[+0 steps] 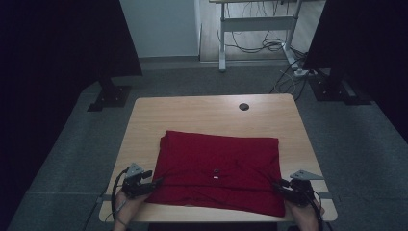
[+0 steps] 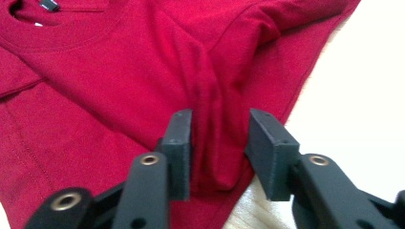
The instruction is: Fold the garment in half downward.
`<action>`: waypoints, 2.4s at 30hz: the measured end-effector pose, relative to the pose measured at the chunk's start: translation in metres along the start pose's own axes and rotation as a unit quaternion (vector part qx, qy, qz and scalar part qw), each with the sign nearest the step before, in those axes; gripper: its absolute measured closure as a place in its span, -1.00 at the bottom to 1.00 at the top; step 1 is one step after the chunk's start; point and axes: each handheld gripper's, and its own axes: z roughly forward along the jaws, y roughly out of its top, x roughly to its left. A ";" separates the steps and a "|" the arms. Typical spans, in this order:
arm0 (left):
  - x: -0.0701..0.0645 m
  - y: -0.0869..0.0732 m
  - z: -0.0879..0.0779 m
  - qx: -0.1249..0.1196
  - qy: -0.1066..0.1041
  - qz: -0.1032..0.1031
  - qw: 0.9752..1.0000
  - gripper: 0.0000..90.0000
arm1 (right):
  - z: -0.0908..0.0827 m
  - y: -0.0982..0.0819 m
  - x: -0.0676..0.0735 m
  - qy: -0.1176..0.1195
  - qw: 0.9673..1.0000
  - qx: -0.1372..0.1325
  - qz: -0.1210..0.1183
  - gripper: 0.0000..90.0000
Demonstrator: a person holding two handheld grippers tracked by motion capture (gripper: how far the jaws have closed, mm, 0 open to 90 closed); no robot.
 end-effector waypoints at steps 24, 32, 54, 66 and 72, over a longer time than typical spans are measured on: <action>-0.029 0.065 0.012 -0.033 -0.015 0.071 0.997 -0.43 | 0.009 0.039 0.020 0.006 0.998 -0.039 -0.055 -0.47; -0.048 0.085 0.050 -0.005 -0.041 0.094 0.995 -0.41 | 0.028 0.064 0.042 0.028 0.995 -0.034 -0.089 -0.48; -0.082 0.065 0.084 0.057 0.001 0.212 0.976 0.79 | 0.086 0.072 0.066 0.052 0.990 0.018 -0.131 0.81; -0.081 0.054 0.017 -0.022 -0.104 0.161 0.981 0.84 | 0.029 0.056 0.072 0.130 0.984 -0.046 -0.109 0.76; -0.086 0.031 0.005 0.007 -0.143 0.153 0.978 0.84 | 0.017 0.034 0.075 0.150 0.983 -0.032 -0.106 0.73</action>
